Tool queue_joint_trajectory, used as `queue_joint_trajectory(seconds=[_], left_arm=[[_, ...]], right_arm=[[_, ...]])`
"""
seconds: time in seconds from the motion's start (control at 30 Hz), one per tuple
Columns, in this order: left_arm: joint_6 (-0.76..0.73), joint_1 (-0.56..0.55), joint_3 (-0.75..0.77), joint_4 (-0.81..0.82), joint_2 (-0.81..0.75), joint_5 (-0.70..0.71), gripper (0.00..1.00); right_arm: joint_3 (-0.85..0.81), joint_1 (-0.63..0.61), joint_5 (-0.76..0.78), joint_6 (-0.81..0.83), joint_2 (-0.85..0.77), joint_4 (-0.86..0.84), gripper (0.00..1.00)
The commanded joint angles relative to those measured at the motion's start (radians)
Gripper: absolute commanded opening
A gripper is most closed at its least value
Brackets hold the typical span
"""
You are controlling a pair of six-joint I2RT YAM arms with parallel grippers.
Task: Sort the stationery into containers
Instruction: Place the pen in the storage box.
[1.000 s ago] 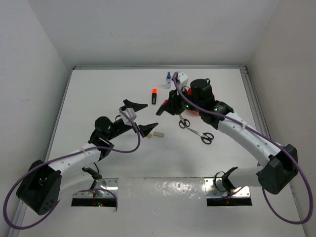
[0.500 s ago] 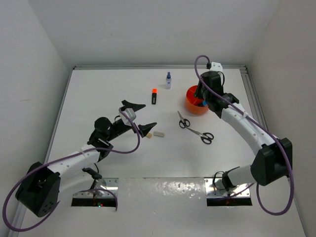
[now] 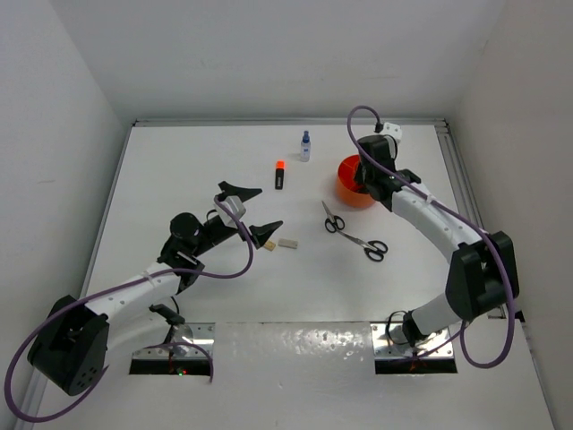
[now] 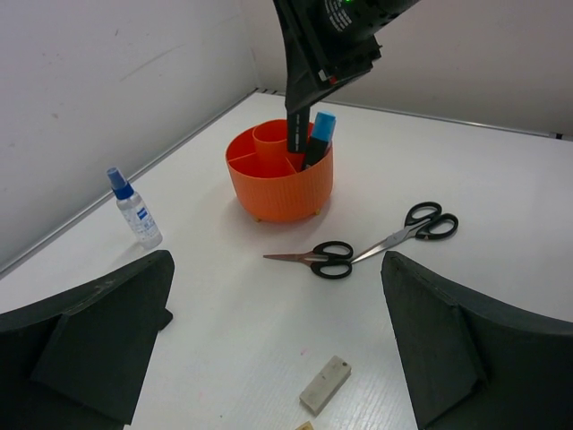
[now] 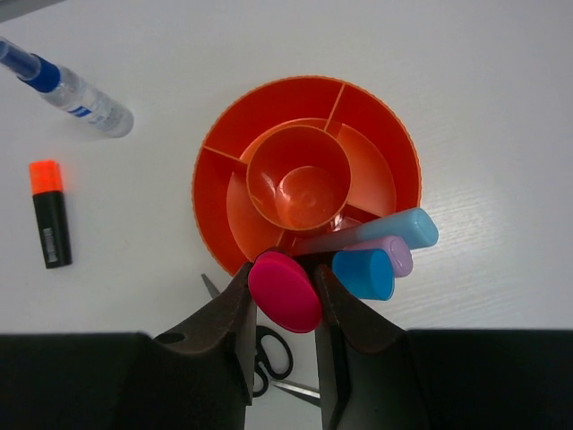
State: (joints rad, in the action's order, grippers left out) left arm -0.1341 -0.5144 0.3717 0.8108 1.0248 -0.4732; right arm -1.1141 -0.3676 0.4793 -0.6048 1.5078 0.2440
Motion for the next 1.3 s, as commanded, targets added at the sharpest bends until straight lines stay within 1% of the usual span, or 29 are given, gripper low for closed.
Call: queue_joint_trajectory(seconds=[0.0,0.4,0.5,0.73,0.87,0.9,0.97,1.0,1.07,1.1,1.2,1.27], left_arm=[[-0.006,0.016,-0.008,0.027,-0.015,0.011,1.00],[-0.009,0.017,-0.010,0.024,-0.015,0.019,1.00],[-0.007,0.020,-0.007,0.027,-0.015,0.021,1.00],[-0.012,0.024,-0.004,0.025,-0.015,0.021,1.00],[-0.018,0.025,-0.002,0.018,-0.017,0.019,1.00],[-0.018,0.027,-0.001,0.019,-0.017,0.021,1.00],[-0.018,0.028,-0.002,0.018,-0.019,0.019,1.00],[-0.018,0.027,-0.001,0.019,-0.019,0.019,1.00],[-0.015,0.027,-0.001,0.019,-0.017,0.016,1.00],[-0.015,0.027,-0.001,0.019,-0.015,0.015,1.00],[-0.016,0.028,-0.001,0.019,-0.014,0.013,1.00],[-0.018,0.028,-0.004,0.021,-0.014,0.013,1.00]], right_arm=[[0.034,0.007,0.044,-0.058,0.014,-0.051,0.00],[0.071,0.007,0.085,-0.139,0.061,-0.065,0.00],[0.082,0.004,0.117,-0.151,0.071,-0.060,0.00],[0.062,0.007,0.113,-0.151,0.109,-0.026,0.00],[0.062,0.006,0.101,-0.145,0.111,-0.028,0.13],[0.062,0.006,0.102,-0.144,0.108,-0.028,0.23],[0.065,0.006,0.107,-0.139,0.103,-0.028,0.33],[0.066,0.007,0.105,-0.135,0.095,-0.028,0.40],[0.066,0.006,0.102,-0.127,0.086,-0.031,0.49],[0.066,0.007,0.097,-0.122,0.077,-0.031,0.55],[0.065,0.006,0.090,-0.099,0.052,-0.031,0.65],[0.063,0.007,0.084,-0.081,0.043,-0.031,0.67]])
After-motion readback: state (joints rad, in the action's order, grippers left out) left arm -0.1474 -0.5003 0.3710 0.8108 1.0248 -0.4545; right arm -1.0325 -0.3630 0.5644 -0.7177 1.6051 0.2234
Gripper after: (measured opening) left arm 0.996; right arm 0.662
